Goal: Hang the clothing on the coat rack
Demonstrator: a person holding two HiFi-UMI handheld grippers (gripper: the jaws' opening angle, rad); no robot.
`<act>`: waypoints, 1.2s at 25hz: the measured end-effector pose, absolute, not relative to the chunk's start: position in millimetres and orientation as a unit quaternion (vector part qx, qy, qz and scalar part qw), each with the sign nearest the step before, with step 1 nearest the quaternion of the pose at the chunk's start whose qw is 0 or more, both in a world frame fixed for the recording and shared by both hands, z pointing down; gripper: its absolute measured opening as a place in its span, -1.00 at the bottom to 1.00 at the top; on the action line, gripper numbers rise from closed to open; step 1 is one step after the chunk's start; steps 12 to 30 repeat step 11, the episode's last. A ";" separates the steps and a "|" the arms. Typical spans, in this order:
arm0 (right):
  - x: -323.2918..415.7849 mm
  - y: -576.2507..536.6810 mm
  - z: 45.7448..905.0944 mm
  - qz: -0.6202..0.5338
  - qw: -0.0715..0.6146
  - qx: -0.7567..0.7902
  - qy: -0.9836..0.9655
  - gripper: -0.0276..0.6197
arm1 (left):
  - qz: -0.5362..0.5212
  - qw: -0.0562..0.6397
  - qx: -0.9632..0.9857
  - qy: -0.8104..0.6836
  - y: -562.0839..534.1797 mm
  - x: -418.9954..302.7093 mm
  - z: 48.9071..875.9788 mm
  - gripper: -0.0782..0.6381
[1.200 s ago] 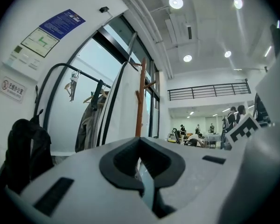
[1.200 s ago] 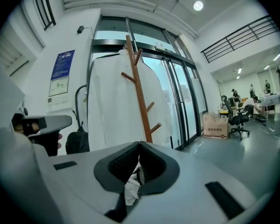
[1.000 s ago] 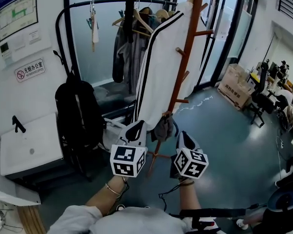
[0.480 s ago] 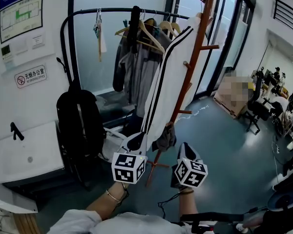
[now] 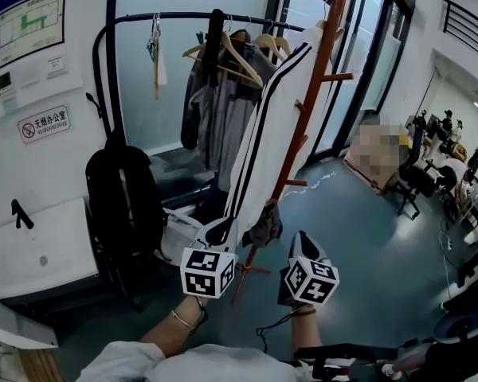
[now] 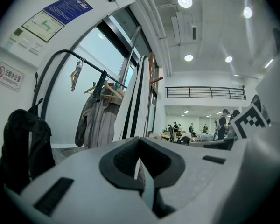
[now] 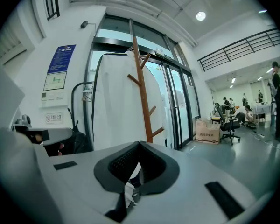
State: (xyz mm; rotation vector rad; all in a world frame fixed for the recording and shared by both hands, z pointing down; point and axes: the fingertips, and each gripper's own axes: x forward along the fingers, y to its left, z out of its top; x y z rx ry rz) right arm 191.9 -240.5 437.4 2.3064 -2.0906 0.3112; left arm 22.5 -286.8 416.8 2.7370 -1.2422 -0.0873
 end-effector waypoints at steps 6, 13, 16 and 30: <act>193.8 -238.4 442.9 0.107 0.008 0.733 -0.671 -0.85 | -0.026 0.066 0.909 -0.410 -283.9 28.6 416.6 -0.76; 198.3 -236.1 445.7 0.110 0.008 0.732 -0.673 -0.85 | -0.023 0.064 0.913 -0.403 -279.4 38.6 419.1 -0.76; 198.3 -236.1 445.7 0.110 0.008 0.732 -0.673 -0.85 | -0.023 0.064 0.913 -0.403 -279.4 38.6 419.1 -0.76; 198.3 -236.1 445.7 0.110 0.008 0.732 -0.673 -0.85 | -0.023 0.064 0.913 -0.403 -279.4 38.6 419.1 -0.76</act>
